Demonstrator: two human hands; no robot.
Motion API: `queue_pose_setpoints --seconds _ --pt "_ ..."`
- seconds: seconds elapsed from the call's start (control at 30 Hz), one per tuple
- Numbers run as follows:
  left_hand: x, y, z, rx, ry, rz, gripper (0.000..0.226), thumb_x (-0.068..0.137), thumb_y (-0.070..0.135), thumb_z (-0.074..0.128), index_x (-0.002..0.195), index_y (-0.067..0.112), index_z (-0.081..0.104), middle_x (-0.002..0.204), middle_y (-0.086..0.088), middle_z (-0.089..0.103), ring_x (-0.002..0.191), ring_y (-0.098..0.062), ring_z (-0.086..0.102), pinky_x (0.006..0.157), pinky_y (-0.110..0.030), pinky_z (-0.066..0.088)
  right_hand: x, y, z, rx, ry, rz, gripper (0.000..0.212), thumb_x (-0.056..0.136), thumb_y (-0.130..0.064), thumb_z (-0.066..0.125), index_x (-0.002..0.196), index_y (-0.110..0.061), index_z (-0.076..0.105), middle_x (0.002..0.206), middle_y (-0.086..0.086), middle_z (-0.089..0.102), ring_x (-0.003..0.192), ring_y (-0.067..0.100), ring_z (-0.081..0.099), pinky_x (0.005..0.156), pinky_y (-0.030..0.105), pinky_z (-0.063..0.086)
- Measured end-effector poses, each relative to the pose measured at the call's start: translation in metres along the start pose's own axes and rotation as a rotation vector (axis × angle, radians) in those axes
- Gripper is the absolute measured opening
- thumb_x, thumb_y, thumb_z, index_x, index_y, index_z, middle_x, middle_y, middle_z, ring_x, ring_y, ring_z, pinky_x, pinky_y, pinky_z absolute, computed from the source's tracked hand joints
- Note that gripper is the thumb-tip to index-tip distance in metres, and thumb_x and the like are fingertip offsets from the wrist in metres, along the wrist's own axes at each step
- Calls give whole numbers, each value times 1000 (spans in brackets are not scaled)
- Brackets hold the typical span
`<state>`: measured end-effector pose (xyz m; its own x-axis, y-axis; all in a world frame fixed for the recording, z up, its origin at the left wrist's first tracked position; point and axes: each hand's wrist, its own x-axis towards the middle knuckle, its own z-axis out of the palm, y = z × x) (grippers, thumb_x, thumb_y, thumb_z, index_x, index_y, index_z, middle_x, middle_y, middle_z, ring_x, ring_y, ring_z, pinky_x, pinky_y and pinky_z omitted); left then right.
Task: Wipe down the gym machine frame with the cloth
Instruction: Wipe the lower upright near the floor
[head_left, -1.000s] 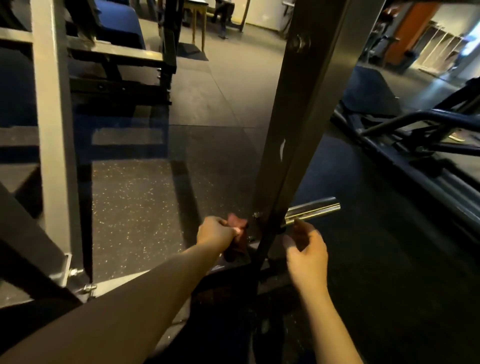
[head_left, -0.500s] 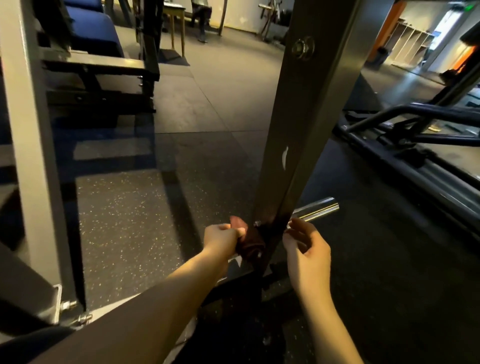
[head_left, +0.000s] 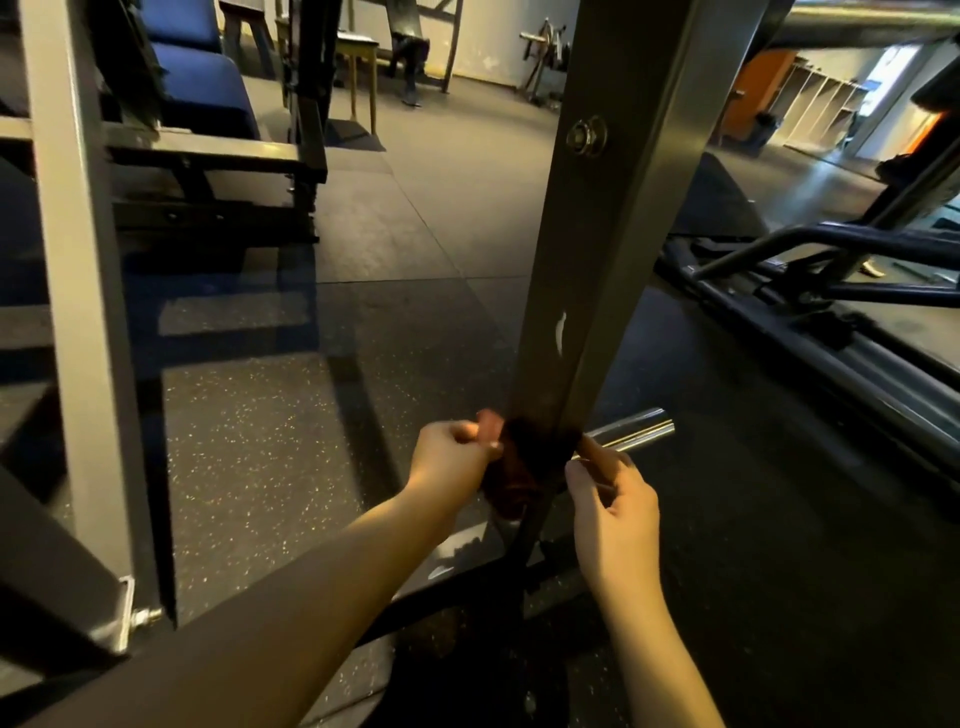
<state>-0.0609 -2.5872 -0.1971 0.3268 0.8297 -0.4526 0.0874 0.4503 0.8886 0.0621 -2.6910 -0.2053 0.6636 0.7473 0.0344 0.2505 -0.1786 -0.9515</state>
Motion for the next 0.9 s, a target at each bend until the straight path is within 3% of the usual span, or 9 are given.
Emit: queue_pose_setpoints --seconds 0.1,0.3,0.43,0.5,0.6,0.67,0.73,0.83,0.9 --pt "-4 8 5 -8 0 0 11 94 8 67 101 16 68 103 -8 73 96 -21 72 97 -46 57 -1 -20 -5 -26 3 -62 15 100 -36 60 109 -48 60 115 -16 59 108 1 57 87 26 44" --pt "-17 43 -2 -14 36 396 9 93 20 72 98 28 71 93 9 75 87 -2 72 80 -23 57 2 -45 -2 3 98 -136 10 96 -46 64 96 -35 64 108 -6 63 99 8 62 79 30 48" --pt "-12 17 4 -8 -25 137 7 93 18 71 100 21 72 90 4 76 85 -7 74 82 -32 60 3 -53 -3 8 99 -89 25 95 -46 65 104 -23 67 101 -5 67 87 -1 65 62 12 46" --pt "-13 14 6 -15 -50 113 9 93 17 71 102 19 71 89 4 77 85 -8 75 74 -27 59 3 -54 -6 1 86 -81 25 95 -44 65 106 -23 66 100 -6 67 86 -11 62 58 5 45" --pt "-22 33 8 -69 21 404 7 93 21 71 99 23 71 89 10 76 83 2 72 63 -15 55 4 -52 -3 1 85 -83 22 96 -44 63 108 -25 65 104 -6 67 87 -7 63 60 8 47" --pt "-27 43 7 -114 42 531 9 92 23 72 101 25 70 91 12 75 83 3 72 64 -11 54 4 -52 1 32 127 -58 21 98 -42 60 108 -24 64 102 -4 68 86 -2 66 60 11 48" --pt "-26 37 6 -100 29 475 9 93 23 71 102 25 70 95 8 76 85 1 73 71 -18 58 4 -54 2 28 141 -49 23 100 -45 55 104 -24 64 100 -3 68 84 0 65 62 12 45" --pt "-20 20 6 -33 -46 247 7 94 18 69 100 21 71 98 2 77 88 -5 74 87 -33 61 2 -58 -3 -14 95 -74 32 100 -48 52 101 -20 66 96 -5 66 82 -6 62 59 8 43" --pt "-24 26 8 -27 -11 342 6 94 18 69 99 20 71 94 5 77 87 -4 74 85 -32 61 3 -61 -9 -31 57 -105 34 99 -46 55 102 -14 69 94 -5 67 84 -7 62 61 4 43"
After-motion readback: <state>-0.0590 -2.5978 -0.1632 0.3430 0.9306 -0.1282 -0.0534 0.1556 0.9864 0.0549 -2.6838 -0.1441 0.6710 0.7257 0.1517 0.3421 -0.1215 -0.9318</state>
